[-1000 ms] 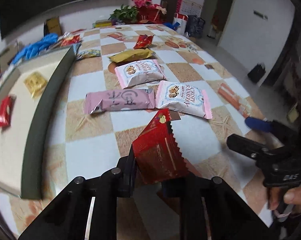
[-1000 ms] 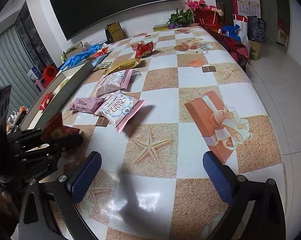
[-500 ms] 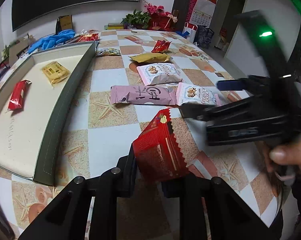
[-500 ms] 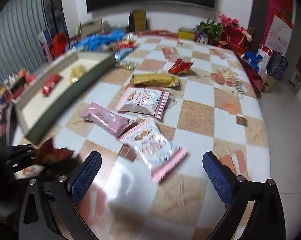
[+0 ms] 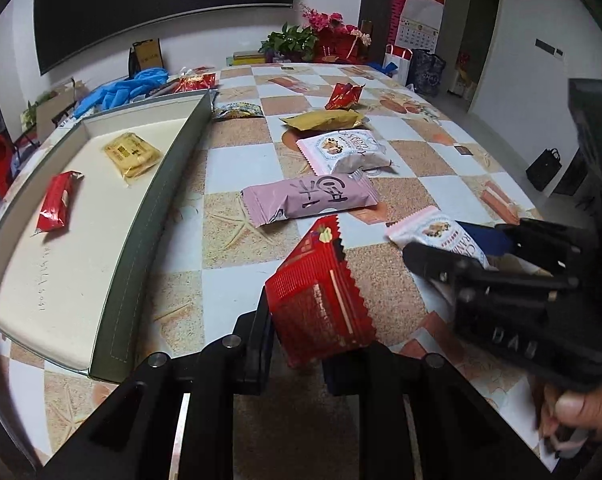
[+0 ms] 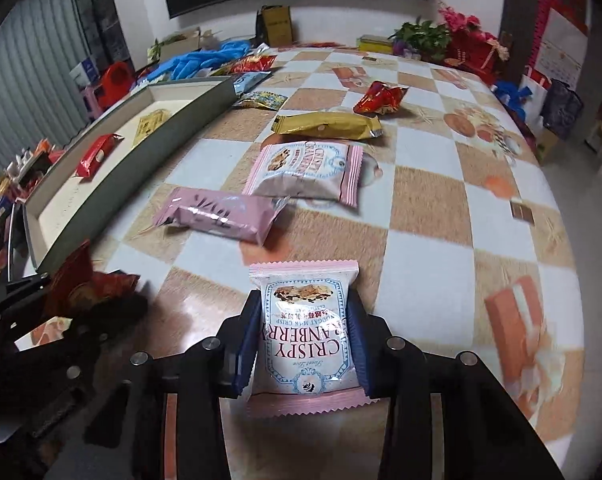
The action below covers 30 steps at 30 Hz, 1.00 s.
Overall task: Organize snacks
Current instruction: 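Grasp the white Crispy Cranberry packet with the right gripper while the left gripper holds the red bag, then carry the red bag and Crispy Cranberry packet into the grey tray and release both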
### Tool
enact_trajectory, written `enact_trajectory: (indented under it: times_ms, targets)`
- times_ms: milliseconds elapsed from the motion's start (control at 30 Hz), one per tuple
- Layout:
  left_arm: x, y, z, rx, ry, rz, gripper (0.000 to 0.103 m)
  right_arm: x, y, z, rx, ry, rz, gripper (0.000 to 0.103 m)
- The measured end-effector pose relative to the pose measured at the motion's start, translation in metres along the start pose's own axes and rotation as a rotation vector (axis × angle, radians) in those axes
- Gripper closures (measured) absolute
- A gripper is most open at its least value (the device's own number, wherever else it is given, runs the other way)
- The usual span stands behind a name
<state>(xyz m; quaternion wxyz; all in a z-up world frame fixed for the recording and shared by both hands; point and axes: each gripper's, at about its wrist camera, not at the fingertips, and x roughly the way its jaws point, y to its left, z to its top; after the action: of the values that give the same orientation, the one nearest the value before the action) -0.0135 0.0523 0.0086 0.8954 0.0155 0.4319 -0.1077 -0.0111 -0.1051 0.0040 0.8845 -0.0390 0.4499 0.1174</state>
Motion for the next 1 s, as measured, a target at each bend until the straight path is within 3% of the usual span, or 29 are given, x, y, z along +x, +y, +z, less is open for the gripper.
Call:
enact_trajectory:
  times_ms: [133,333,1000]
  targets:
    - [0.000,0.008,0.000,-0.033,-0.004,-0.017,0.081,0.000,0.014,-0.004,-0.025,-0.035,-0.061,0.061]
    - [0.000,0.010,0.001,-0.048,-0.005,-0.019,0.081,0.000,0.015,-0.005,-0.015,-0.042,-0.078,0.061]
    - [0.000,0.011,0.001,-0.047,-0.006,-0.011,0.081,0.000,0.016,-0.006,-0.015,-0.047,-0.082,0.061]
